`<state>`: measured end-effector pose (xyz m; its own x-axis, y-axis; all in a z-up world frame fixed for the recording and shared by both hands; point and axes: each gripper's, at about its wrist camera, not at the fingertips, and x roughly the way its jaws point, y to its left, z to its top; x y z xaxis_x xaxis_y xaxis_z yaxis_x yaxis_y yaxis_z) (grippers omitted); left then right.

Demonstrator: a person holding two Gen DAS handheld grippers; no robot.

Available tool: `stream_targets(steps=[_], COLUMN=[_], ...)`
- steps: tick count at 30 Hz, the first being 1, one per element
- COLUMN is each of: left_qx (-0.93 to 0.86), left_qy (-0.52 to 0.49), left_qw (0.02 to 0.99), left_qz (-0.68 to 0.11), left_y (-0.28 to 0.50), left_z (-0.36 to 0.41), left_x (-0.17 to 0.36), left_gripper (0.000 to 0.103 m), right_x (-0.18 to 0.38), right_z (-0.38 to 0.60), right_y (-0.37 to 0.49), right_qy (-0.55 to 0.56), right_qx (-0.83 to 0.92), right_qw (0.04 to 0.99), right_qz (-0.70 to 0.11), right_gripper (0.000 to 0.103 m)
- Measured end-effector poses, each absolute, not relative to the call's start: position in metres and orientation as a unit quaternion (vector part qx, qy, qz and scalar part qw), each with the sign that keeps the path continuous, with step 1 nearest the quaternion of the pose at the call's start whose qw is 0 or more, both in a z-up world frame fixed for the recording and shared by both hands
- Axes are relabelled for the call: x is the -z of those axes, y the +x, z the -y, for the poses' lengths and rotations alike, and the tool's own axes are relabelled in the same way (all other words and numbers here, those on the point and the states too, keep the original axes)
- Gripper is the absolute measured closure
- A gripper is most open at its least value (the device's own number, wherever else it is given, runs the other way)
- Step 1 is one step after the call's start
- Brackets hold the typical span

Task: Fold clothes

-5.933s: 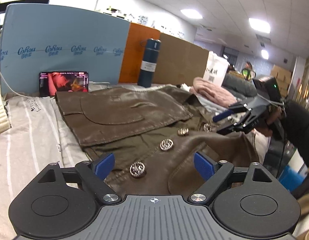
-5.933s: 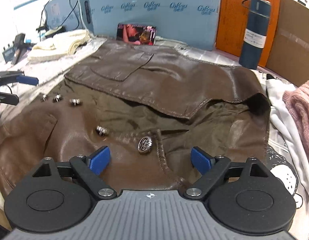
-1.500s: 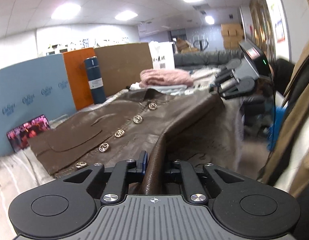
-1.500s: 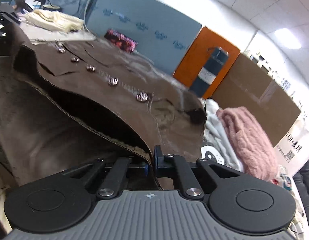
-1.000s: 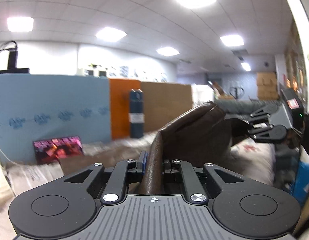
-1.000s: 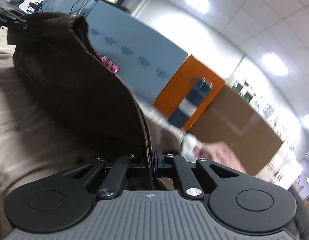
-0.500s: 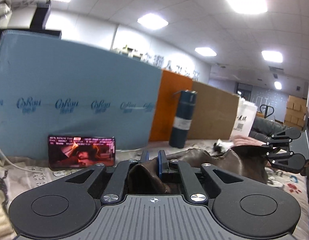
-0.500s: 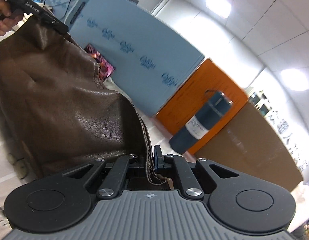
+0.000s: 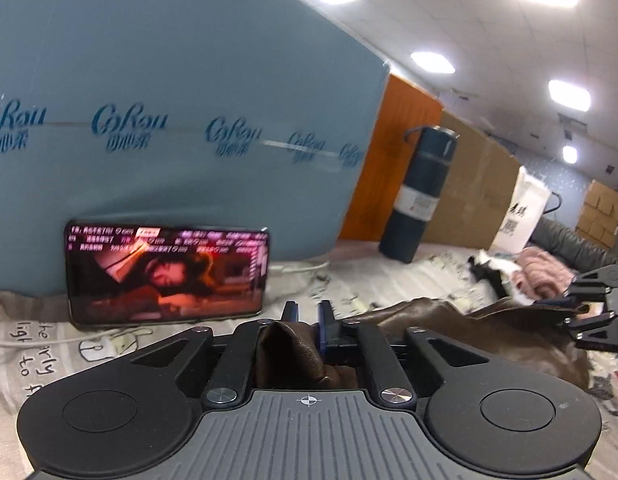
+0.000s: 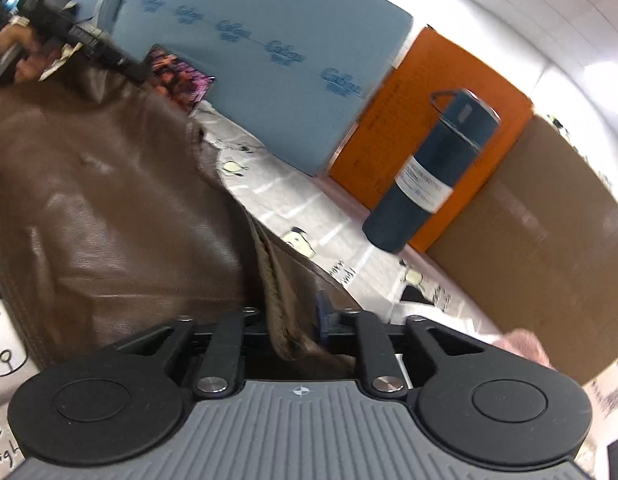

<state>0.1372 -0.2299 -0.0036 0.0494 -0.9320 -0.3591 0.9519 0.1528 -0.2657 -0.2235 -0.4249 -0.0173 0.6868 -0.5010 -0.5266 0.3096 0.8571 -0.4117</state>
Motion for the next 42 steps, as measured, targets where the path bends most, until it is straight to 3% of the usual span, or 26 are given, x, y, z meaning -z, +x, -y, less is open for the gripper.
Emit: stream_targets(steps=[1, 3, 4, 5, 8, 13, 22, 27, 28, 29, 31, 32, 35, 42], left_qx=[0.647, 0.640, 0.633, 0.626, 0.601, 0.580, 0.567, 0.565, 0.568, 0.567, 0.557, 0.555, 0.552, 0.540], left_qy=[0.019, 0.013, -0.007, -0.032, -0.085, -0.099, 0.010, 0.039, 0.044, 0.049, 0.068, 0.071, 0.077, 0.080], left_qw=[0.727, 0.732, 0.739, 0.746, 0.761, 0.754, 0.735, 0.740, 0.744, 0.749, 0.765, 0.771, 0.781, 0.793], left_qz=[-0.230, -0.232, -0.229, -0.225, -0.229, -0.293, -0.372, -0.362, -0.349, -0.339, -0.317, -0.305, -0.281, -0.271], left_y=[0.139, 0.143, 0.148, 0.151, 0.163, 0.160, 0.098, 0.078, 0.075, 0.072, 0.066, 0.064, 0.061, 0.060], left_z=[0.230, 0.230, 0.225, 0.218, 0.192, 0.158, 0.135, 0.130, 0.129, 0.129, 0.131, 0.130, 0.131, 0.132], left_x=[0.003, 0.002, -0.001, -0.005, -0.020, -0.021, 0.007, 0.016, 0.016, 0.018, 0.019, 0.019, 0.017, 0.017], left_gripper=[0.082, 0.064, 0.043, 0.027, 0.023, 0.020, 0.014, 0.015, 0.023, 0.047, 0.070, 0.075, 0.080, 0.077], right_x=[0.017, 0.017, 0.016, 0.016, 0.012, 0.006, 0.012, 0.025, 0.026, 0.025, 0.025, 0.026, 0.029, 0.041], right_z=[0.429, 0.438, 0.440, 0.441, 0.440, 0.428, 0.405, 0.407, 0.405, 0.403, 0.397, 0.395, 0.392, 0.389], right_y=[-0.226, -0.234, -0.238, -0.243, -0.260, -0.280, -0.276, -0.285, -0.289, -0.293, -0.302, -0.307, -0.322, -0.341], right_qy=[-0.133, -0.101, -0.086, -0.073, -0.028, 0.060, 0.160, 0.217, 0.222, 0.225, 0.234, 0.242, 0.265, 0.335], right_qx=[0.230, 0.247, 0.256, 0.266, 0.290, 0.313, 0.365, 0.391, 0.395, 0.398, 0.405, 0.410, 0.421, 0.458], right_qw=[0.909, 0.915, 0.917, 0.919, 0.926, 0.933, 0.904, 0.884, 0.881, 0.880, 0.876, 0.872, 0.860, 0.817], right_qz=[-0.320, -0.302, -0.293, -0.282, -0.241, -0.169, -0.152, -0.139, -0.134, -0.129, -0.118, -0.114, -0.110, -0.101], right_gripper=[0.066, 0.059, 0.055, 0.049, 0.032, 0.019, 0.015, 0.017, 0.017, 0.016, 0.016, 0.016, 0.016, 0.017])
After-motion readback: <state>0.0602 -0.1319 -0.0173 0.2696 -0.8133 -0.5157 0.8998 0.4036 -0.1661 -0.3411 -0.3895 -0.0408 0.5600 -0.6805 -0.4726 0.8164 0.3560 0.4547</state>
